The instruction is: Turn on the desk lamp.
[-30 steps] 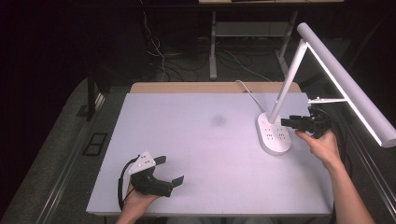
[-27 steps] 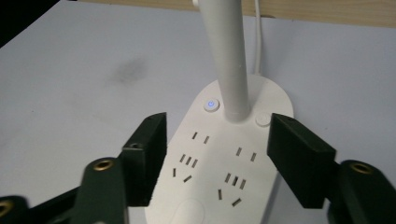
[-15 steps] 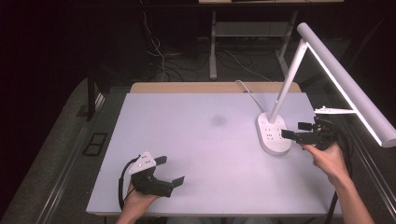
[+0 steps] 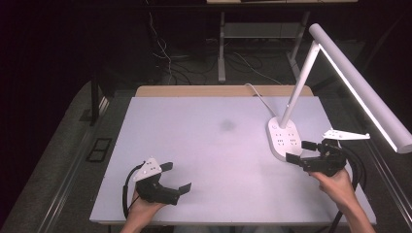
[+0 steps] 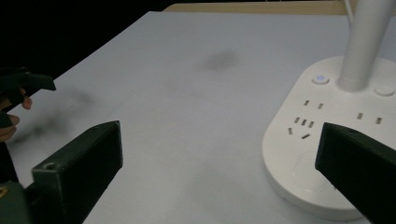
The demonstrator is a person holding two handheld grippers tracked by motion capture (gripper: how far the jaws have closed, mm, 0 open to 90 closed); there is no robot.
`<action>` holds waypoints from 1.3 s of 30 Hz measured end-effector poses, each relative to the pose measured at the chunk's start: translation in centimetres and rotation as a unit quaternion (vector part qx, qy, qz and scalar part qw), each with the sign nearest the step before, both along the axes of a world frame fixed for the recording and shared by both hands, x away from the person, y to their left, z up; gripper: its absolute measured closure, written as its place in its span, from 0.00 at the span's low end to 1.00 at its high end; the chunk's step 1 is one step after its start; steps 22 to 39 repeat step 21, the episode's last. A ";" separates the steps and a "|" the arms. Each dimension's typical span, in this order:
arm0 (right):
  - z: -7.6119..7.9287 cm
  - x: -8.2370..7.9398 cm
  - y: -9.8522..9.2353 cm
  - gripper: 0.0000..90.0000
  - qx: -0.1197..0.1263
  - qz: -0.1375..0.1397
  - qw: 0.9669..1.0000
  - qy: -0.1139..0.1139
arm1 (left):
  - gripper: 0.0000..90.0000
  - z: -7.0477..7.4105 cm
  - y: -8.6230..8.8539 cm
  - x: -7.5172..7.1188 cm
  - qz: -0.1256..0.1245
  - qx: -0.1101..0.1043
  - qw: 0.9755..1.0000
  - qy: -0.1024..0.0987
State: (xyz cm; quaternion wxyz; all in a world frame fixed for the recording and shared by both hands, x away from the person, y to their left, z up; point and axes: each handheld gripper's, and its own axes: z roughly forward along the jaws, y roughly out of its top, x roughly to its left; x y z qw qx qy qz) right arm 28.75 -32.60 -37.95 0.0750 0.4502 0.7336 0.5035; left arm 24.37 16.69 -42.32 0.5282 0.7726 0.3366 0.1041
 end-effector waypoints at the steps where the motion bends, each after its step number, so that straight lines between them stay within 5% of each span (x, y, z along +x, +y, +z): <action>1: -0.2 -0.3 0.2 0.01 0.002 0.003 1.000 -0.003 | 0.00 0.0 0.0 0.0 0.000 0.000 1.000 0.000; 17: -3.1 -3.4 2.6 0.01 -0.007 0.034 0.999 -0.011 | 0.00 0.0 0.0 0.0 0.000 0.000 1.000 0.001; 39: -3.6 -3.5 2.9 0.01 -0.017 0.039 0.999 -0.009 | 0.00 0.0 0.0 0.0 -0.001 0.001 1.000 0.001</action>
